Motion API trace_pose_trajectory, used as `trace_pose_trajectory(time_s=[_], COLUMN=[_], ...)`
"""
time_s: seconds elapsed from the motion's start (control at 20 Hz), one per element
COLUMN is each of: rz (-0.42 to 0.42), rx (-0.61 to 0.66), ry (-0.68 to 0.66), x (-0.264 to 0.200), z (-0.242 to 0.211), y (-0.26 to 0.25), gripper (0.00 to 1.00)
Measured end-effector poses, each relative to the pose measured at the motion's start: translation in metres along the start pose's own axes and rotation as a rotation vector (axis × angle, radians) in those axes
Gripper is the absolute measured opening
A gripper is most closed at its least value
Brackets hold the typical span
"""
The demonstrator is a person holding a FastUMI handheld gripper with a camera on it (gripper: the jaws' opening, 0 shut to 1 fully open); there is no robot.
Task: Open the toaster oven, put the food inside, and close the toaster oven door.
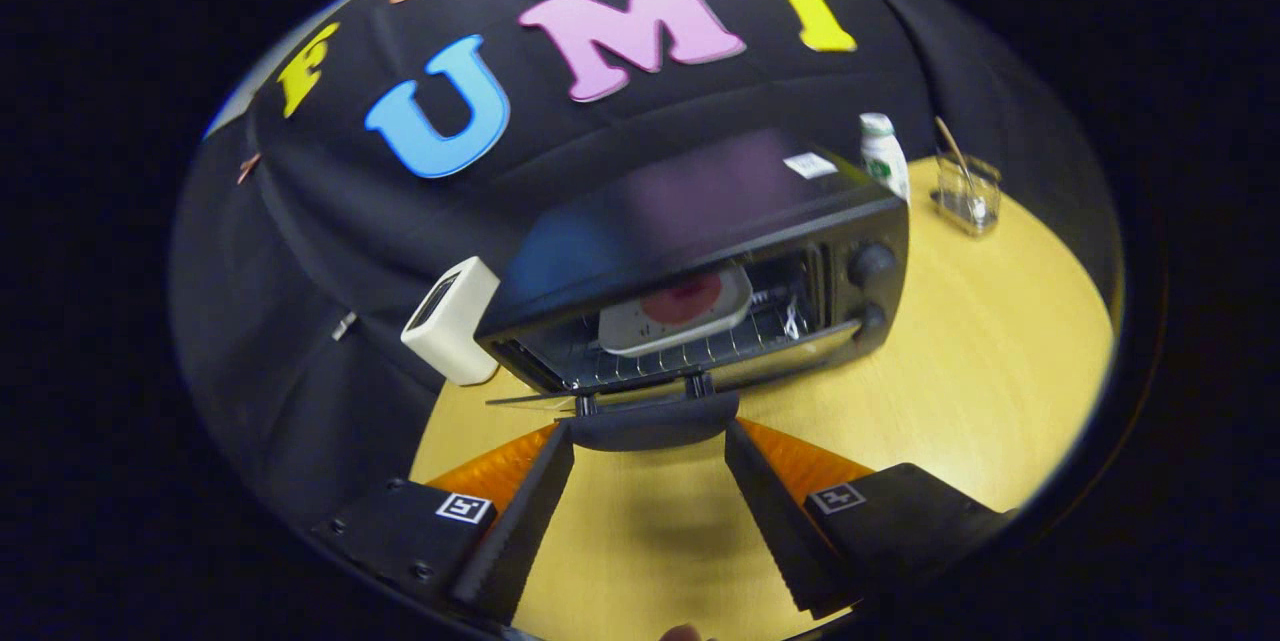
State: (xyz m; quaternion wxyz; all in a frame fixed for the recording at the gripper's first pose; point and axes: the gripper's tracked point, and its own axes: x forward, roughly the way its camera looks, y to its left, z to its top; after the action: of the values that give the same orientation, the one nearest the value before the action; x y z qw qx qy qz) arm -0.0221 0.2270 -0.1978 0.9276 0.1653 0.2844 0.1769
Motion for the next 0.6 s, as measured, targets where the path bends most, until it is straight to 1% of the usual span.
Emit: trace_pose_trajectory(time_s=[0.05, 0.1, 0.15, 0.35, 0.6], rz=[0.023, 0.02, 0.014, -0.01, -0.018], rx=[-0.082, -0.15, -0.174, -0.172, -0.166], ry=[-0.049, -0.087, -0.104, -0.16, -0.218], x=[-0.004, -0.006, -0.005, -0.028, -0.062], z=[0.015, 0.029, 0.04, 0.049, 0.066], y=[0.013, 0.021, 0.022, 0.019, 0.018], gripper=[0.99, 0.99, 0.99, 0.99, 0.99])
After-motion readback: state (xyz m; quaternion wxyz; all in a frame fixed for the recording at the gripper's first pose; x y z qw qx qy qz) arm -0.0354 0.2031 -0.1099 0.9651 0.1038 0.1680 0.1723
